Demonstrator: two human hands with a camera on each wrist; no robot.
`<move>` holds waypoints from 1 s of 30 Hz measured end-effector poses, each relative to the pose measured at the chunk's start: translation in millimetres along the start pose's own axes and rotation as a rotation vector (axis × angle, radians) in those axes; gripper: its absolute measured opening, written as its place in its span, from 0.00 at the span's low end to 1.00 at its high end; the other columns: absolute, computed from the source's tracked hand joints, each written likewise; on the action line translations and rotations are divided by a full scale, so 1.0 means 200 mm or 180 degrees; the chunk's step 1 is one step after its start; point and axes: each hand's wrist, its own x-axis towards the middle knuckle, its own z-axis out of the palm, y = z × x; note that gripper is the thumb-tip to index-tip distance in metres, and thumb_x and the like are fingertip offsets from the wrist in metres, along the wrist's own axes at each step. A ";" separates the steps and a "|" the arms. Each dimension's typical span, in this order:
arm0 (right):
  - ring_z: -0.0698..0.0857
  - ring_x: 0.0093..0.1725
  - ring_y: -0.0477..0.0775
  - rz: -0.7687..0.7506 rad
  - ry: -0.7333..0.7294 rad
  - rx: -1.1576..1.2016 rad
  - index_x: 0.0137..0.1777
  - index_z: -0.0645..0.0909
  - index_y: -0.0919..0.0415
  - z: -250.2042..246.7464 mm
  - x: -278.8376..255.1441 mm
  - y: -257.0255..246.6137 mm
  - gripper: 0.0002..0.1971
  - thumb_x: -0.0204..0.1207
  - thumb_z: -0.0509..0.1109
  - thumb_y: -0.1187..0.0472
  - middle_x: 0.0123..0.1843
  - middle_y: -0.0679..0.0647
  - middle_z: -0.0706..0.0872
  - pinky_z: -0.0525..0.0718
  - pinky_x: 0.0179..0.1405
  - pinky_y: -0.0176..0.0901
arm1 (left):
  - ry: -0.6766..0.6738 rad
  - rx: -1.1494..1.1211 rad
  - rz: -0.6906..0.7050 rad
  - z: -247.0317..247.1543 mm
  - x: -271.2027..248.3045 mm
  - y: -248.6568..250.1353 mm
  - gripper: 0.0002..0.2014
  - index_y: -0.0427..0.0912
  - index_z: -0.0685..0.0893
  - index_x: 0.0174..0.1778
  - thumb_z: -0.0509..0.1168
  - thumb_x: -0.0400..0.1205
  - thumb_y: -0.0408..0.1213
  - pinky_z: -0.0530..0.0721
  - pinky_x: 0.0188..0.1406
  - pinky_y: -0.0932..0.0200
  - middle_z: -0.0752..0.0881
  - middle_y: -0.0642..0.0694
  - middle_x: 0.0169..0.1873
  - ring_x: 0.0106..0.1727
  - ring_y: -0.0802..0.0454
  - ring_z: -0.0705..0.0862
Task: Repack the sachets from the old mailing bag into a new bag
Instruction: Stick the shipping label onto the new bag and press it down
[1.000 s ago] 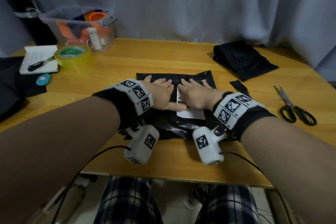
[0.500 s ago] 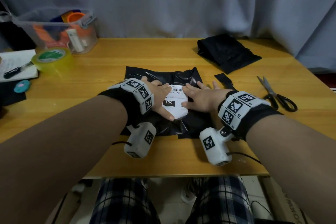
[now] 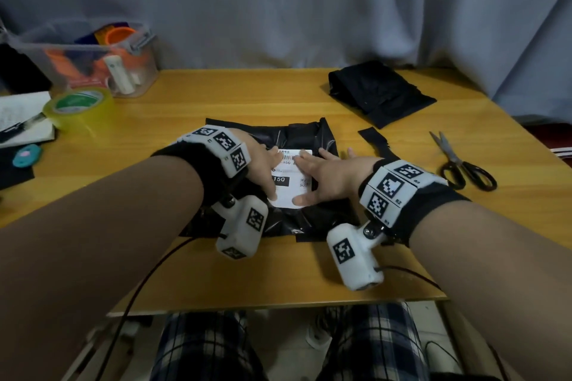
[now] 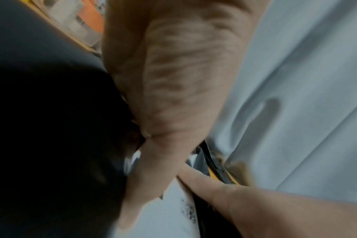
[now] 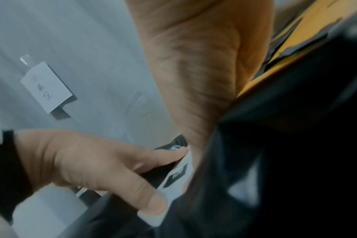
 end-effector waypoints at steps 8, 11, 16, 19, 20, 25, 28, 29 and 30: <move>0.40 0.85 0.53 -0.0028 -0.0060 -0.0217 0.84 0.42 0.49 -0.06 -0.02 0.04 0.50 0.70 0.65 0.31 0.86 0.43 0.39 0.39 0.78 0.73 | 0.0219 -0.0550 0.0210 0.06 -0.07 -0.09 0.49 0.52 0.38 0.83 0.64 0.77 0.60 0.39 0.81 0.38 0.36 0.55 0.83 0.83 0.51 0.32; 0.46 0.85 0.54 -0.0350 0.0867 0.0226 0.83 0.52 0.57 -0.07 0.00 -0.03 0.36 0.81 0.56 0.40 0.86 0.52 0.49 0.39 0.81 0.65 | 0.0693 -0.0782 0.0071 0.11 -0.10 -0.14 0.38 0.51 0.42 0.84 0.56 0.83 0.53 0.37 0.81 0.40 0.39 0.52 0.84 0.83 0.51 0.35; 0.51 0.85 0.56 -0.0814 0.0531 0.0813 0.83 0.51 0.63 0.04 0.05 -0.17 0.30 0.86 0.52 0.50 0.85 0.56 0.52 0.48 0.83 0.51 | 0.0759 -0.0728 -0.0146 0.22 -0.08 -0.15 0.29 0.55 0.43 0.83 0.42 0.87 0.56 0.40 0.81 0.38 0.39 0.54 0.83 0.84 0.51 0.38; 0.40 0.84 0.47 -0.0845 0.0351 0.0639 0.84 0.45 0.53 0.08 0.03 -0.12 0.31 0.86 0.52 0.48 0.86 0.49 0.40 0.35 0.81 0.59 | 0.0884 -0.0675 -0.0181 0.26 -0.06 -0.15 0.29 0.57 0.43 0.83 0.40 0.86 0.58 0.40 0.81 0.37 0.40 0.56 0.83 0.84 0.52 0.39; 0.39 0.84 0.46 -0.0899 0.0314 0.0644 0.84 0.46 0.49 0.08 0.02 -0.10 0.30 0.85 0.52 0.47 0.86 0.47 0.40 0.33 0.80 0.60 | 0.0892 -0.0644 -0.0188 0.26 -0.06 -0.15 0.29 0.58 0.43 0.83 0.40 0.86 0.58 0.40 0.81 0.37 0.40 0.56 0.83 0.84 0.53 0.39; 0.35 0.83 0.48 -0.1150 0.0010 0.0685 0.79 0.57 0.33 0.10 -0.07 -0.04 0.24 0.85 0.55 0.49 0.85 0.46 0.37 0.30 0.78 0.66 | 0.0889 -0.0620 -0.0215 0.26 -0.07 -0.14 0.29 0.58 0.43 0.83 0.40 0.86 0.58 0.39 0.81 0.38 0.40 0.57 0.83 0.84 0.54 0.39; 0.34 0.84 0.51 -0.1195 -0.0152 0.0645 0.75 0.65 0.30 0.10 -0.11 -0.03 0.21 0.85 0.57 0.52 0.86 0.45 0.38 0.31 0.78 0.69 | 0.0957 -0.0642 -0.0199 0.27 -0.07 -0.14 0.29 0.58 0.44 0.83 0.41 0.86 0.58 0.40 0.81 0.38 0.40 0.57 0.83 0.84 0.54 0.39; 0.36 0.84 0.52 -0.1201 -0.0152 0.0684 0.74 0.68 0.31 0.09 -0.12 -0.03 0.20 0.85 0.57 0.53 0.86 0.45 0.41 0.32 0.78 0.70 | 0.0969 -0.0640 -0.0194 0.27 -0.07 -0.15 0.28 0.58 0.44 0.83 0.41 0.86 0.57 0.40 0.81 0.38 0.40 0.57 0.83 0.84 0.54 0.39; 0.39 0.84 0.52 -0.1208 -0.0055 0.0721 0.73 0.70 0.33 0.07 -0.12 -0.04 0.20 0.85 0.57 0.54 0.86 0.46 0.45 0.33 0.78 0.71 | 0.0963 -0.0631 -0.0189 0.27 -0.07 -0.15 0.28 0.58 0.44 0.83 0.41 0.86 0.57 0.40 0.81 0.37 0.40 0.57 0.83 0.84 0.54 0.39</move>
